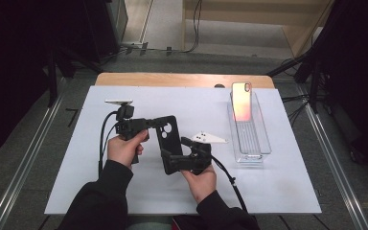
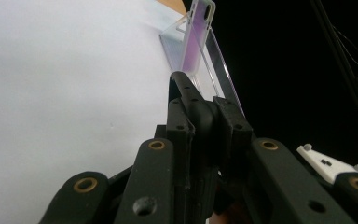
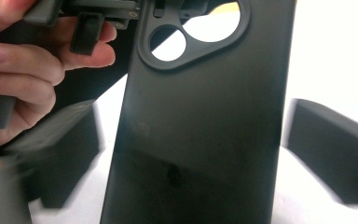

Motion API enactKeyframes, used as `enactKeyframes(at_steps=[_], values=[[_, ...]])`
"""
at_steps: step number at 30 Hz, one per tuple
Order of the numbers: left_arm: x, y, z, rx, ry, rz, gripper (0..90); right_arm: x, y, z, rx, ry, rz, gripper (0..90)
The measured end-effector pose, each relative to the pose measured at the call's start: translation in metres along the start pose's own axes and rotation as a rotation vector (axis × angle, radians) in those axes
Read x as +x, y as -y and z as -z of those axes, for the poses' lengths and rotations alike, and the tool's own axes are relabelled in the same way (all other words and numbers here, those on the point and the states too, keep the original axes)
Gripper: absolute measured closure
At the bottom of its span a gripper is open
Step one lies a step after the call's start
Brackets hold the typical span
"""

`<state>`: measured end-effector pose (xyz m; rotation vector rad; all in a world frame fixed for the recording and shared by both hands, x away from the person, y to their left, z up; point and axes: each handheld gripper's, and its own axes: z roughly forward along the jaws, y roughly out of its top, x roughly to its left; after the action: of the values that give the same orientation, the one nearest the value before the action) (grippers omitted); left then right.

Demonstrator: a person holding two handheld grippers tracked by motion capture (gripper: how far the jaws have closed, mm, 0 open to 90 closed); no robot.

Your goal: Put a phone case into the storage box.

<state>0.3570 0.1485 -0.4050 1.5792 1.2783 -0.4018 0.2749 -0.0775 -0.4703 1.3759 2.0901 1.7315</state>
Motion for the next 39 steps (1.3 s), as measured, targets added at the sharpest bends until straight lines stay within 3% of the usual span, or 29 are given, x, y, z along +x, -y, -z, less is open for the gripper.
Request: enactKeyframes(at_steps=[5, 11, 17, 20, 26, 30, 39], values=[[-0.006, 0.000, 0.001, -0.010, -0.031, -0.037, 77.8, 0.000, -0.010, 0.002, 0.075, 0.017, 0.061, 0.0], [-0.009, 0.000, 0.004, -0.026, -0.073, -0.101, 77.8, -0.008, -0.017, 0.005, 0.193, -0.041, 0.072, 0.0], [-0.012, 0.003, 0.005, -0.062, -0.124, -0.170, 77.7, -0.012, -0.022, 0.013, 0.259, -0.052, 0.091, 0.0], [-0.012, 0.004, 0.007, -0.070, -0.128, -0.198, 77.7, -0.016, -0.024, 0.017, 0.300, -0.102, 0.086, 0.0], [-0.014, 0.008, 0.008, -0.104, -0.127, -0.272, 77.7, -0.018, -0.022, 0.025, 0.378, -0.109, 0.135, 0.0], [-0.016, 0.013, 0.007, -0.119, -0.122, -0.329, 77.6, -0.021, -0.020, 0.031, 0.366, -0.106, 0.135, 0.0], [-0.017, 0.023, 0.007, -0.164, -0.115, -0.404, 77.6, -0.020, -0.021, 0.033, 0.356, -0.067, 0.161, 0.0]])
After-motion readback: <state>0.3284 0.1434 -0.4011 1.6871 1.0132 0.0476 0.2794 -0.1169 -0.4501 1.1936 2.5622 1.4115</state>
